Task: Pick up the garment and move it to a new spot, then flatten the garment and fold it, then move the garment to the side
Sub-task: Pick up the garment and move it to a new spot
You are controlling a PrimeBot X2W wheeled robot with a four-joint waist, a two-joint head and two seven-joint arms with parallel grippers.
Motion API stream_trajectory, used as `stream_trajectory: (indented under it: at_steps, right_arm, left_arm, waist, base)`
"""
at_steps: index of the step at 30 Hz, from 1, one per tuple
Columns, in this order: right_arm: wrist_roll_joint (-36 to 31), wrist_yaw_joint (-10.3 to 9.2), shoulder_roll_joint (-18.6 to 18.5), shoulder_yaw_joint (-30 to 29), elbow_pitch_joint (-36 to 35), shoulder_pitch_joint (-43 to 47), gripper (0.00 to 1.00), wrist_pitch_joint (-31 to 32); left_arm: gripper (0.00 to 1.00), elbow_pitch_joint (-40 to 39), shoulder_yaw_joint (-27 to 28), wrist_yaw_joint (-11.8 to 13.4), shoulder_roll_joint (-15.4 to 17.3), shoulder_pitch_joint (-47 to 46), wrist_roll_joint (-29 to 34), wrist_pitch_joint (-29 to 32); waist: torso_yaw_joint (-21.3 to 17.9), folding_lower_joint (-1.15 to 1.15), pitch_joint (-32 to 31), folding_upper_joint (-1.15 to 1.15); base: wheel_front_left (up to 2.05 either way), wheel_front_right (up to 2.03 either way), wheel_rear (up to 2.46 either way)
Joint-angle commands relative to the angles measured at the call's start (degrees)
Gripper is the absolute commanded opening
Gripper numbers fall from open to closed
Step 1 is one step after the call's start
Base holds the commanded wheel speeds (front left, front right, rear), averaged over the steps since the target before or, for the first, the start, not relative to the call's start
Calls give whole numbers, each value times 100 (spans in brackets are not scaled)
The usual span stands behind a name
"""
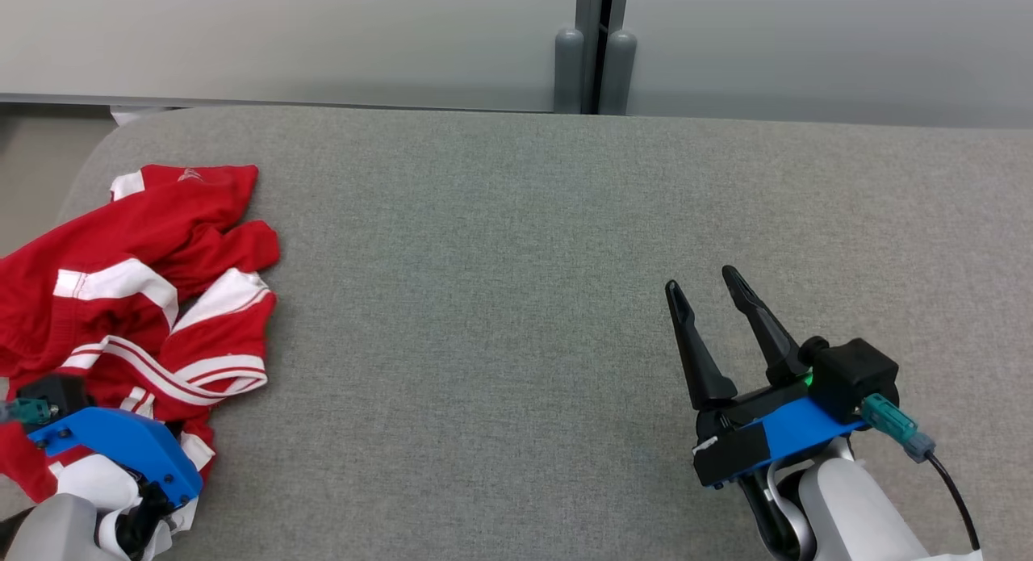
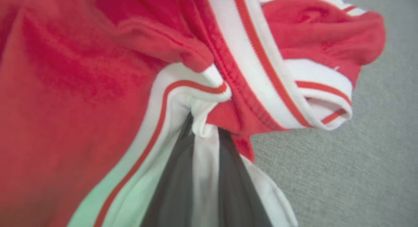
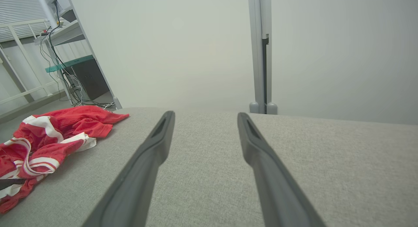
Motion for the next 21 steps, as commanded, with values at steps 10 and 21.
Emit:
stream_trajectory:
  at_steps: [10,21]
  right_arm:
    - [119,1,-3,-79,35,187,100,-20]
    - [289,1,-1,-81,-62,404,100,-20]
  left_arm:
    - [0,-627,-712,-6,370,5,4,-896]
    - [0,-3375,-1054,59,446,215,-259,-528]
  waist:
    - [116,0,-423,-1]
    - [-365,0,-829,-1]
  base:
    - [0,0,0]
    - [0,0,0]
